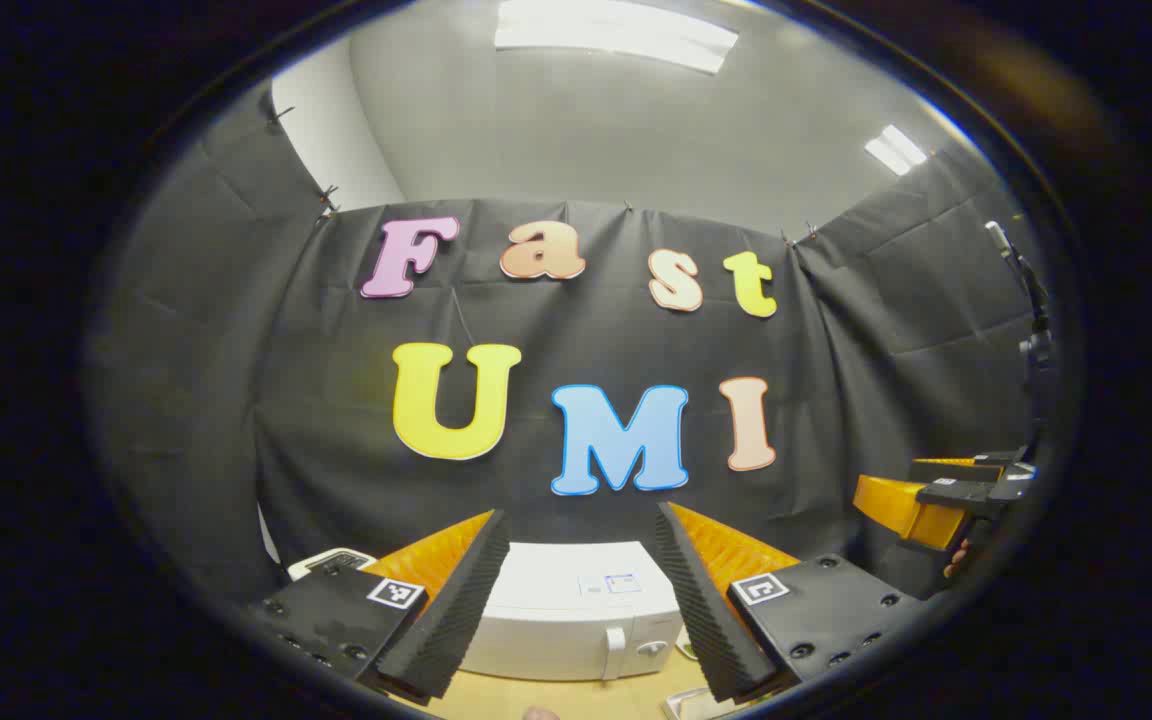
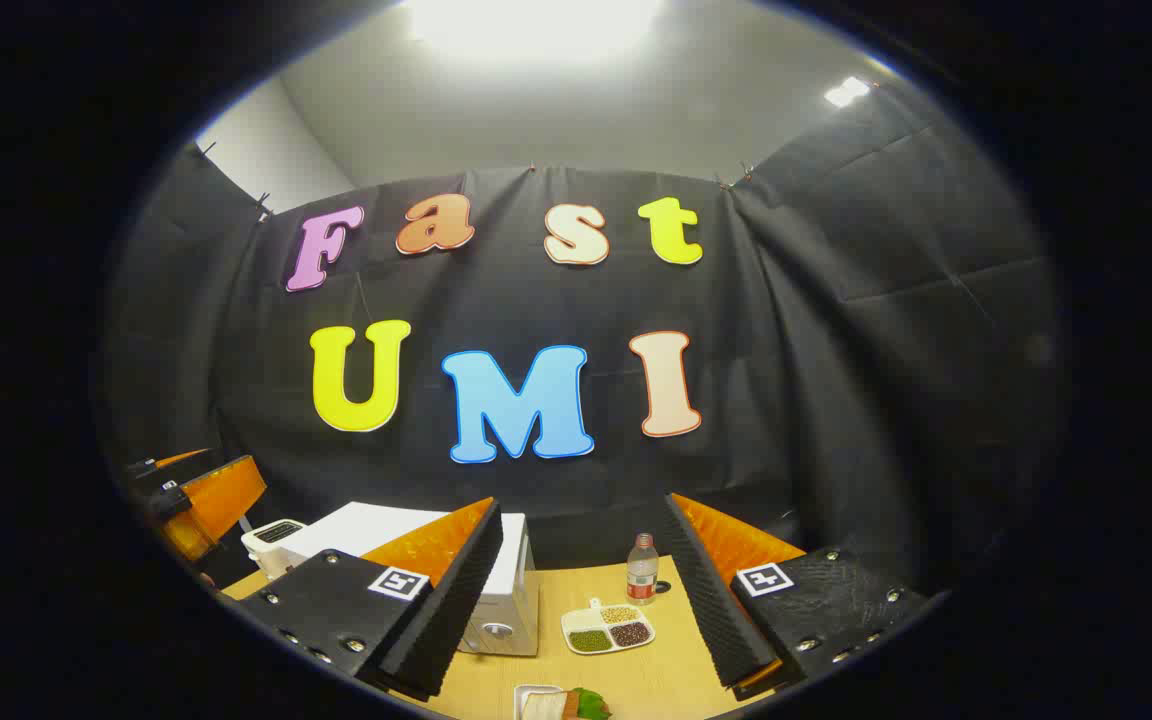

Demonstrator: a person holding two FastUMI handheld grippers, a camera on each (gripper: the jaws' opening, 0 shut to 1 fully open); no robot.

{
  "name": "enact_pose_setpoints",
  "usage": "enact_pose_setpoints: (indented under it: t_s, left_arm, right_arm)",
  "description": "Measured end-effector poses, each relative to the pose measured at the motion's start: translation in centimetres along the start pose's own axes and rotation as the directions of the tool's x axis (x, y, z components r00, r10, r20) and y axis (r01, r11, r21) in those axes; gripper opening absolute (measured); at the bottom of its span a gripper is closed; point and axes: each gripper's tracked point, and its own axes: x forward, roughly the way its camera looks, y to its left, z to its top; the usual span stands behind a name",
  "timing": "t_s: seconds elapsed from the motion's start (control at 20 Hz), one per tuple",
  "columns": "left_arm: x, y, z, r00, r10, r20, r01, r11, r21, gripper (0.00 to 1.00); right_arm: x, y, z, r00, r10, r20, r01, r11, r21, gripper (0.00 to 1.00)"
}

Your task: Open the microwave oven with the left hand, put the food in, and close the microwave oven.

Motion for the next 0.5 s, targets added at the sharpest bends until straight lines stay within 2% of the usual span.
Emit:
enact_pose_setpoints:
  t_s: [0.5]
  left_arm:
    - [0.9,-2.1,0.2,0.999,0.029,0.024,-0.030,0.999,0.019,0.96]
  right_arm:
    - [2.1,-0.1,-0.3,0.998,0.070,0.003,-0.070,0.997,0.018,0.96]
